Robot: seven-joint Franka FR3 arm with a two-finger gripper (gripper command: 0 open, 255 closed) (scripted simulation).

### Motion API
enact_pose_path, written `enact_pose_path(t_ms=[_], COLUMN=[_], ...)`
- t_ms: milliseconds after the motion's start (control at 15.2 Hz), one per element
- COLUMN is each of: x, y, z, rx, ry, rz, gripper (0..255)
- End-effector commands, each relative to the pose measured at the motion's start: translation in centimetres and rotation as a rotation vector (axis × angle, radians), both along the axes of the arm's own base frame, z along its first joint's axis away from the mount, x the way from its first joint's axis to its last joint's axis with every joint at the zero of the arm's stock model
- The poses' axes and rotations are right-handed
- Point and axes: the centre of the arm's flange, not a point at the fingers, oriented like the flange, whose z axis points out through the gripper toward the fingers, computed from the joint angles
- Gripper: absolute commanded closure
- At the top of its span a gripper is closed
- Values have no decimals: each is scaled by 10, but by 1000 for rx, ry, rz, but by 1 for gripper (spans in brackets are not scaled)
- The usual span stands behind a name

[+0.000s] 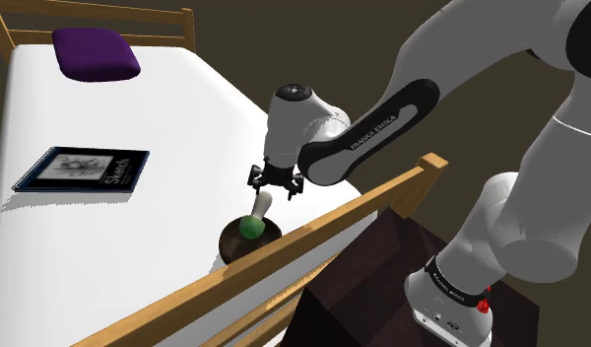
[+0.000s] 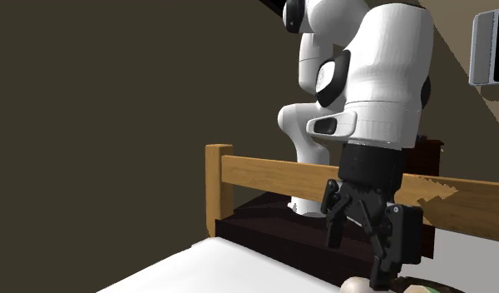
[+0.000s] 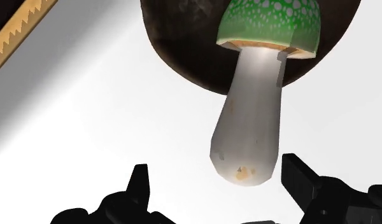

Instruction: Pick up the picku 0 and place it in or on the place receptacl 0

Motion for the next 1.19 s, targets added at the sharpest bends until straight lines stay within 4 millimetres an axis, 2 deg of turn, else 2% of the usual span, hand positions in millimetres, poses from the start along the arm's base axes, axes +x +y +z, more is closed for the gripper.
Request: enact_pose_path(t_ms=[0, 132, 660, 726, 1122], x=[0, 1, 1, 1, 0], y=[-1, -2, -2, -2, -4], z=[-9, -18, -18, -18, -16], rx=[0, 0, 0, 0, 0], ry=[-1, -1, -1, -1, -1], rz=[-2, -2, -2, -2, -2], gripper=[0, 0, 0, 255, 255])
